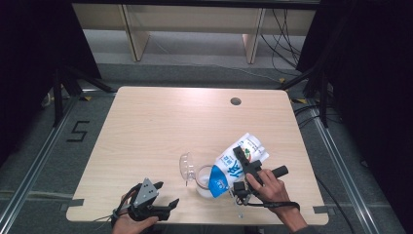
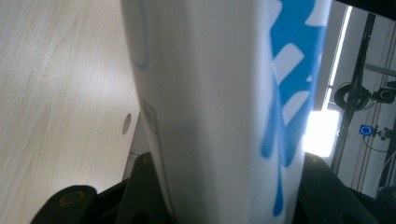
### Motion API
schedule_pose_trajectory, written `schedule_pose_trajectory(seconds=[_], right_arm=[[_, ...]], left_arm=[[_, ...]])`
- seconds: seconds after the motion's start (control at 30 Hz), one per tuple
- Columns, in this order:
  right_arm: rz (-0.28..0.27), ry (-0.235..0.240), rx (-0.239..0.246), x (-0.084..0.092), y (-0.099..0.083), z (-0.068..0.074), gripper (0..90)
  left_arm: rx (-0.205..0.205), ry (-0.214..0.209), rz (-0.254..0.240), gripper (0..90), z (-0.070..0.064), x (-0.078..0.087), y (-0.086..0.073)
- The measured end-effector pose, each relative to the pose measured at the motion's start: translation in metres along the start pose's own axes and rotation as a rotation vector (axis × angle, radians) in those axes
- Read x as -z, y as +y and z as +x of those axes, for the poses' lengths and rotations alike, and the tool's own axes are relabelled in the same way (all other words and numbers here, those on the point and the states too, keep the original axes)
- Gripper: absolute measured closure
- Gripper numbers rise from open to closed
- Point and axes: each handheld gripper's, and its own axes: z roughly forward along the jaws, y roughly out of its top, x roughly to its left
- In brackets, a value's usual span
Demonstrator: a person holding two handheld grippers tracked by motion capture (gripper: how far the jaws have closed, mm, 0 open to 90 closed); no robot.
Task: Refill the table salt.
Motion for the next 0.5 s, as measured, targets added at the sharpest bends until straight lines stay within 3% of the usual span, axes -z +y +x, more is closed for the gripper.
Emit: schedule_pose_trajectory(seconds=[0.03, 0.1, 0.23, 0.27, 0.3, 0.33, 0.4, 0.43, 0.47, 0.5], right_arm=[[0.019, 0.009, -0.017, 0.0013, 0.0002, 0.0013, 64.6], [0.005, -0.006, 0.024, 0.0008, 0.0004, -0.0024, 64.8], [-0.001, -0.008, -0.006, -0.0004, 0.0001, 0.0004, 65.0], [0.014, -0.009, 0.003, 0.0003, 0.0000, -0.0003, 65.1], [0.007, -0.011, 0.043, -0.0002, 0.0004, -0.0031, 65.1], [0.007, -0.010, 0.043, -0.0006, 0.0004, -0.0031, 65.2], [0.025, 0.007, 0.033, 0.0002, 0.0010, -0.0021, 65.2], [0.013, 0.003, 0.000, -0.0009, 0.0012, 0.0001, 65.4], [0.003, 0.000, 0.003, -0.0016, 0.0011, 0.0000, 65.6], [0.022, 0.010, -0.015, -0.0007, 0.0012, 0.0017, 65.8]], left_arm=[[0.006, -0.002, -0.004, 21.0, -0.0005, -0.0001, 0.0000], [-0.005, 0.000, 0.001, 21.0, 0.0003, -0.0002, 0.0002], [-0.004, -0.004, -0.003, 21.0, 0.0001, -0.0001, 0.0001], [-0.006, -0.001, 0.001, 21.0, 0.0004, 0.0000, 0.0000], [0.004, 0.002, 0.002, 21.0, 0.0001, -0.0001, -0.0003], [-0.001, 0.006, 0.015, 21.0, 0.0009, 0.0002, -0.0003], [0.023, -0.006, -0.009, 21.0, -0.0013, -0.0007, -0.0004], [0.010, -0.001, 0.000, 21.0, -0.0004, -0.0001, -0.0003], [0.015, -0.001, -0.001, 21.0, -0.0005, -0.0005, -0.0004], [0.024, -0.004, -0.006, 21.0, -0.0010, -0.0009, -0.0004]])
